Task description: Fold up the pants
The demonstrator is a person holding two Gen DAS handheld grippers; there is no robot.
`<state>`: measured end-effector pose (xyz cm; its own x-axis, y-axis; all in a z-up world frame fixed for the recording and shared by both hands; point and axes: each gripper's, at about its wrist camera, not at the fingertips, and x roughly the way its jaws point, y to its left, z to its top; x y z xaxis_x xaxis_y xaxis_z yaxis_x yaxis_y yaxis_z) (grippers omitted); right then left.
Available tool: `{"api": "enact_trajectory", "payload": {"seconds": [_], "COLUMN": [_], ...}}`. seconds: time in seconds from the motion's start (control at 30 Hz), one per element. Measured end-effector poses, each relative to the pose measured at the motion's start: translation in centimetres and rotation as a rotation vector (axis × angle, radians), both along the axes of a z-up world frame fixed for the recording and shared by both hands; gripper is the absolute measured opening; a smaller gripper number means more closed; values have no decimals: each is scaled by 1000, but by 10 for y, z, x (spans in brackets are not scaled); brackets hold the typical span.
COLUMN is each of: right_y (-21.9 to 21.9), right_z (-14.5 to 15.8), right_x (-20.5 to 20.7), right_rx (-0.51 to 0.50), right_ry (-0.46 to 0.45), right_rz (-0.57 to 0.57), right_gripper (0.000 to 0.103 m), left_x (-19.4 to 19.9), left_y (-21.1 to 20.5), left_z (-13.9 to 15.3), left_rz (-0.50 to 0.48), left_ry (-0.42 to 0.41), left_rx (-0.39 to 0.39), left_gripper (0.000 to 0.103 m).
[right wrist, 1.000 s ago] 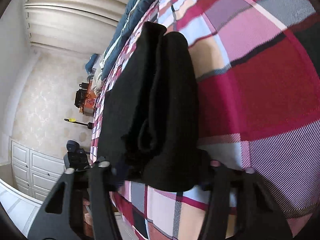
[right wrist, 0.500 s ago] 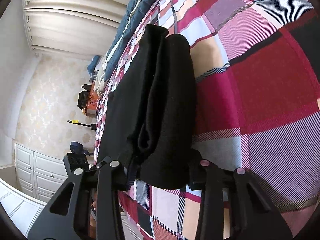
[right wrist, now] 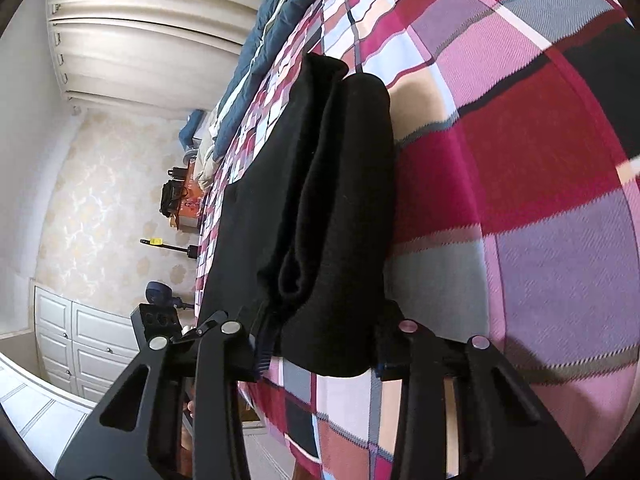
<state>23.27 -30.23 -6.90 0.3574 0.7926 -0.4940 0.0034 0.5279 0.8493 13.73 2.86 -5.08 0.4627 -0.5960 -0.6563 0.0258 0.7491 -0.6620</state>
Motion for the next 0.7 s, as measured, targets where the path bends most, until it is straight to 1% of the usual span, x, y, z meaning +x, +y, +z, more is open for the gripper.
{"api": "enact_trajectory", "payload": {"seconds": [0.33, 0.7], "right_y": [-2, -2], "right_z": [-3, -6], "right_x": [-9, -9], "right_rx": [18, 37], "right_ry": [7, 11], "right_rz": [8, 11], "right_gripper": [36, 36], "left_x": [-21, -25], "left_y": [1, 3], "left_z": [-2, -3], "left_rz": [5, 3], "left_ry": [11, 15], "left_rx": [-24, -32], "left_gripper": [37, 37]}}
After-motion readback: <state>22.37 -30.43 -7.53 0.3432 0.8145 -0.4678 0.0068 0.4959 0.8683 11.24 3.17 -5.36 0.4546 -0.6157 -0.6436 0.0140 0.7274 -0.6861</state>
